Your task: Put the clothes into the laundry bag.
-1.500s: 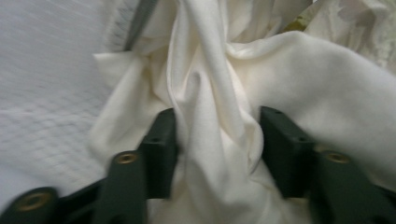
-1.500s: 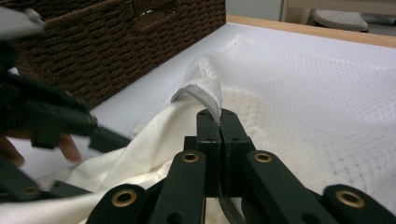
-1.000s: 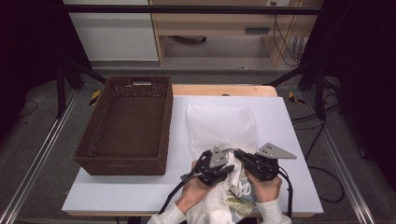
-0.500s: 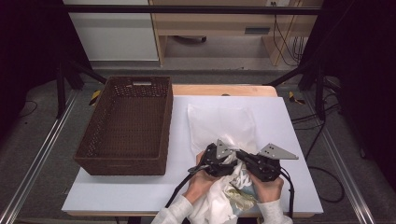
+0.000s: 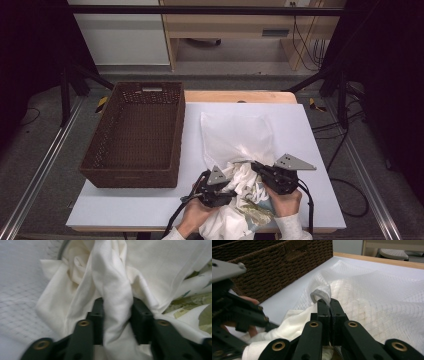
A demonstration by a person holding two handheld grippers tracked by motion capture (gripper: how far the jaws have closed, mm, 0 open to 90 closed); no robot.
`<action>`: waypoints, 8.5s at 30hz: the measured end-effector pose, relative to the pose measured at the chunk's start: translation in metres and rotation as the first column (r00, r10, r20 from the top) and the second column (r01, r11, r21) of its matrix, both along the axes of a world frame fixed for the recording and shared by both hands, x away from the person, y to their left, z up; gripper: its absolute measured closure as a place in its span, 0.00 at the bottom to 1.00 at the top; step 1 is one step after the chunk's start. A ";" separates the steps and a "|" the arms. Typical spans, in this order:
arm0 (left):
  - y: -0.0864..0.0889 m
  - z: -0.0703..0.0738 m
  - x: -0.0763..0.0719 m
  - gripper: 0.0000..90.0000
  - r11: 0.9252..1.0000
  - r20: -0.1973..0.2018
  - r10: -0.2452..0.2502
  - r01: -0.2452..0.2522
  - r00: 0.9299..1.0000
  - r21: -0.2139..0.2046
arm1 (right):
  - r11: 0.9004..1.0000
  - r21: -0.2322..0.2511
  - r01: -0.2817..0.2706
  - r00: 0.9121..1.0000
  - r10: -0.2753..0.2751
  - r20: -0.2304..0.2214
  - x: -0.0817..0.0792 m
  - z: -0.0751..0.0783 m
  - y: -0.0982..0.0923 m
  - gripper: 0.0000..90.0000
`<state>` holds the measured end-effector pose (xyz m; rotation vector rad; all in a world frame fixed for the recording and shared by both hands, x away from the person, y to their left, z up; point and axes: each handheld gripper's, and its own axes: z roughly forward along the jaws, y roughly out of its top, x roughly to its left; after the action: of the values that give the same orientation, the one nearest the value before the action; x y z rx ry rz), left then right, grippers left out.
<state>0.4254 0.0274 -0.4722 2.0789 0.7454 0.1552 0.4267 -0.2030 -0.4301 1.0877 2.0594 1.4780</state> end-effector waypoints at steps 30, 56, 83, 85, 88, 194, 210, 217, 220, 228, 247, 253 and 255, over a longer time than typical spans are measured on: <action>-0.024 0.037 0.017 0.36 0.998 0.140 0.054 -0.058 0.989 0.022 | 1.000 0.021 0.011 1.000 -0.011 0.003 -0.003 0.002 -0.005 0.99; -0.051 0.039 0.019 0.89 0.999 0.150 0.015 -0.022 0.989 0.040 | 1.000 0.024 0.013 1.000 -0.013 0.022 -0.004 0.005 -0.006 0.99; 0.003 -0.002 0.003 0.78 0.997 -0.021 0.017 -0.018 1.000 -0.075 | 1.000 0.006 0.011 1.000 -0.011 -0.007 0.000 -0.002 -0.002 0.99; -0.004 -0.003 0.003 0.88 0.997 -0.008 0.018 -0.019 1.000 -0.074 | 1.000 0.002 0.009 1.000 -0.009 -0.006 -0.001 -0.002 -0.001 0.99; -0.014 0.015 -0.001 0.91 0.999 0.096 0.016 -0.011 0.995 -0.044 | 1.000 0.012 0.011 1.000 -0.011 -0.003 -0.001 0.001 -0.004 0.99; -0.050 0.027 0.017 0.70 1.000 0.139 0.023 -0.024 0.990 0.006 | 1.000 0.014 0.012 1.000 -0.012 -0.013 -0.003 -0.003 -0.011 0.99; 0.039 0.031 -0.006 0.58 0.990 0.125 0.098 -0.109 0.987 0.085 | 1.000 0.014 0.013 1.000 -0.012 -0.018 -0.003 -0.004 -0.010 0.99; 0.026 -0.006 0.002 0.71 0.988 0.019 0.057 -0.059 0.998 0.145 | 1.000 0.013 0.011 1.000 -0.011 -0.020 -0.003 -0.004 -0.010 0.99; 0.024 -0.007 0.000 0.86 0.986 0.018 0.051 -0.053 0.999 0.160 | 1.000 0.014 0.010 1.000 -0.010 -0.019 -0.003 -0.004 -0.010 0.99; 0.046 0.004 -0.022 0.98 0.983 0.070 0.059 -0.070 0.996 0.168 | 1.000 0.007 0.014 1.000 -0.014 -0.014 -0.004 -0.002 -0.009 0.99; 0.049 -0.012 -0.015 0.94 0.988 0.025 0.109 -0.111 0.994 0.107 | 1.000 0.001 -0.003 1.000 0.003 -0.014 -0.005 -0.001 -0.003 0.99; 0.067 -0.001 -0.024 0.98 0.981 0.084 0.125 -0.136 0.989 0.139 | 1.000 -0.003 -0.003 1.000 0.003 -0.010 -0.006 0.001 -0.002 0.99; 0.071 0.001 -0.026 0.98 0.979 0.090 0.131 -0.144 0.987 0.144 | 1.000 -0.001 -0.003 1.000 0.003 -0.010 -0.007 0.001 -0.002 0.99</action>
<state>0.3998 0.0986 -0.4713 2.1484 0.8507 0.3807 0.4201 -0.2048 -0.4288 1.0943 2.0699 1.4757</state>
